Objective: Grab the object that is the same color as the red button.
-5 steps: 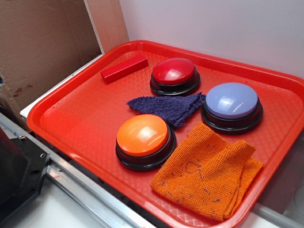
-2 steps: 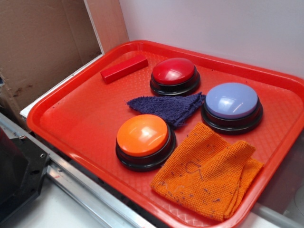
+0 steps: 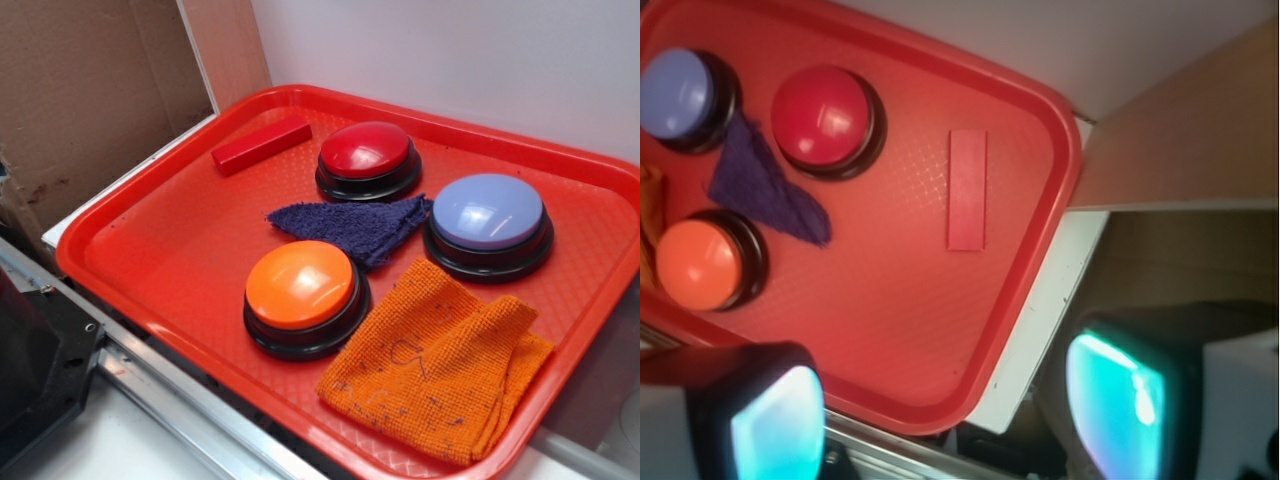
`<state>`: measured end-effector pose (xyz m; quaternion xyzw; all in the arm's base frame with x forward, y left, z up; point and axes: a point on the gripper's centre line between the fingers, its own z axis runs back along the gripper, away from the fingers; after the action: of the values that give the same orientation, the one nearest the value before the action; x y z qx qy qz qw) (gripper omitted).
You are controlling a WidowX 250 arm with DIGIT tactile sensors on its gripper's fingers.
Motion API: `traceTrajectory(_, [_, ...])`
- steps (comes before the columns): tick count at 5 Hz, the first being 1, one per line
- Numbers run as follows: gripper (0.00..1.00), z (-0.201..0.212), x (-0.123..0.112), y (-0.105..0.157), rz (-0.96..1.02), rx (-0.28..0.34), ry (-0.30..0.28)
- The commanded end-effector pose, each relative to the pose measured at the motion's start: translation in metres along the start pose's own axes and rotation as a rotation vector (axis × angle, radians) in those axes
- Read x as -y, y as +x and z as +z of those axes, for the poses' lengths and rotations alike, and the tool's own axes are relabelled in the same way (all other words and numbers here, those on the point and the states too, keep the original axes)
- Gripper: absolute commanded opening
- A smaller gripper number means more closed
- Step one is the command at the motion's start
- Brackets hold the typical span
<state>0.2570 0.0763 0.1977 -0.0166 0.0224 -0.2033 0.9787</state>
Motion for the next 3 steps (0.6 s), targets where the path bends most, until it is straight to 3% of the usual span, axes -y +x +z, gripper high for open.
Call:
traceTrajectory(1, [1.0,-0.047,0.012,0.027,0.065,-0.037,0.112])
traceTrajectory(3, [1.0,-0.085,0.012,0.054,0.118,-0.046,0.12])
